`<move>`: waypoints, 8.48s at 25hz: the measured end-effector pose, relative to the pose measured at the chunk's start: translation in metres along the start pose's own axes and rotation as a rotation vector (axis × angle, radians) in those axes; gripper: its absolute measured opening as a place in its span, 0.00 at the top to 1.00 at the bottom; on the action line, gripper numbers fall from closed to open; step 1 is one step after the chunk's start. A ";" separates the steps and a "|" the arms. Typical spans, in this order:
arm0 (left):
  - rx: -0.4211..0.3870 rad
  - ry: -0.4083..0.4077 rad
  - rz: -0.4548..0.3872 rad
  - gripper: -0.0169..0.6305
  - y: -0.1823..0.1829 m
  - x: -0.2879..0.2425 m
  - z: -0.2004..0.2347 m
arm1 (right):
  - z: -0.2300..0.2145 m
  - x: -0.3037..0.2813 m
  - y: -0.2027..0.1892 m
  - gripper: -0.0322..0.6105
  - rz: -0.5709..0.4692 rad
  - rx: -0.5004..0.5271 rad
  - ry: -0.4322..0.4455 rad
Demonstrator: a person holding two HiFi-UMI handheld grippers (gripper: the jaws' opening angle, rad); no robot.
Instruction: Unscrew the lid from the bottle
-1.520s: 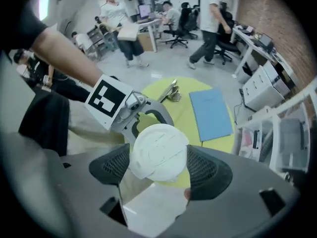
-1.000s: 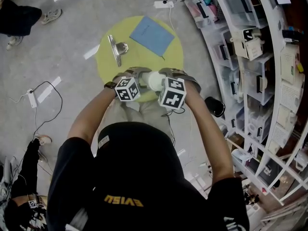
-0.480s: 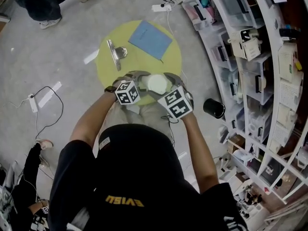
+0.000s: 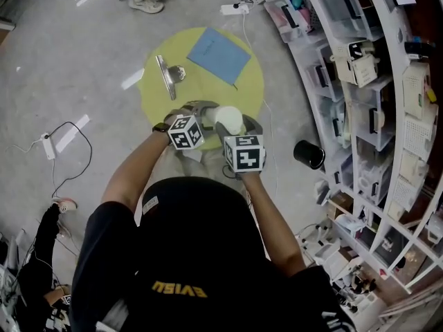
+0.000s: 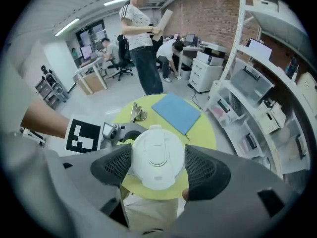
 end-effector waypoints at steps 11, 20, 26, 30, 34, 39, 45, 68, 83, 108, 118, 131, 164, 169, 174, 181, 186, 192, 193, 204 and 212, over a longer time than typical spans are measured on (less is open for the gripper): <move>0.001 -0.003 0.006 0.45 0.000 -0.001 -0.001 | 0.003 -0.001 0.004 0.44 0.083 0.231 0.098; 0.002 -0.006 0.004 0.45 0.000 -0.001 0.001 | 0.007 -0.004 0.012 0.44 0.177 0.554 0.191; 0.003 -0.010 0.010 0.45 0.000 -0.002 0.002 | 0.010 -0.006 0.012 0.44 0.214 0.748 0.243; 0.000 -0.014 0.017 0.45 0.000 -0.001 0.001 | 0.012 -0.005 0.011 0.44 0.222 0.871 0.282; -0.002 -0.019 0.022 0.45 0.001 -0.001 0.001 | 0.014 -0.004 0.010 0.44 0.232 1.059 0.328; -0.001 -0.014 0.024 0.45 -0.001 0.000 0.003 | 0.016 -0.005 0.010 0.44 0.200 1.157 0.361; 0.008 -0.015 0.026 0.45 -0.001 -0.002 -0.001 | 0.007 0.002 0.004 0.43 0.168 0.961 0.301; 0.012 -0.017 0.037 0.45 -0.001 -0.001 0.001 | 0.014 -0.005 0.013 0.41 0.137 0.754 0.254; 0.011 -0.017 0.041 0.46 -0.001 0.000 0.001 | 0.019 0.002 0.013 0.41 0.142 1.095 0.363; 0.182 0.070 0.072 0.40 -0.016 0.024 -0.002 | 0.022 0.038 0.026 0.41 0.025 0.982 0.315; 0.329 0.217 -0.012 0.40 -0.016 0.113 -0.011 | -0.012 0.060 0.011 0.42 -0.173 0.442 0.295; 0.402 0.353 -0.238 0.45 0.055 0.191 -0.002 | -0.058 0.096 -0.028 0.42 -0.534 -0.232 0.319; 0.772 0.416 -0.585 0.95 0.102 0.256 0.017 | -0.076 0.159 -0.082 0.42 -1.203 -1.232 0.759; 0.781 0.436 -0.623 0.95 0.105 0.268 0.019 | -0.079 0.166 -0.077 0.42 -1.229 -1.221 0.774; 0.791 0.443 -0.639 0.95 0.104 0.271 0.018 | -0.080 0.169 -0.074 0.42 -1.233 -1.216 0.784; 0.797 0.447 -0.642 0.95 0.101 0.273 0.016 | -0.078 0.168 -0.075 0.42 -1.242 -1.232 0.788; 0.799 0.448 -0.644 0.95 0.098 0.274 0.016 | -0.079 0.168 -0.078 0.42 -1.249 -1.242 0.776; 0.801 0.442 -0.646 0.95 0.096 0.274 0.016 | -0.079 0.168 -0.083 0.42 -1.262 -1.256 0.768; 0.799 0.441 -0.644 0.95 0.096 0.274 0.016 | -0.079 0.168 -0.083 0.42 -1.262 -1.258 0.766; 0.765 0.454 -0.631 0.95 0.112 0.270 0.013 | -0.078 0.171 -0.088 0.42 -1.242 -1.254 0.717; 0.721 0.478 -0.618 0.95 0.130 0.259 0.018 | -0.081 0.170 -0.080 0.42 -1.236 -1.219 0.672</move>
Point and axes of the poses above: the fingertips, and each gripper's own axes: x backward along the fingers, z to its left, y out of its top, the point moved 5 cm from there along x, backward along the fingers, and after that the axes turned 9 degrees about x, right-handed, at the moved point
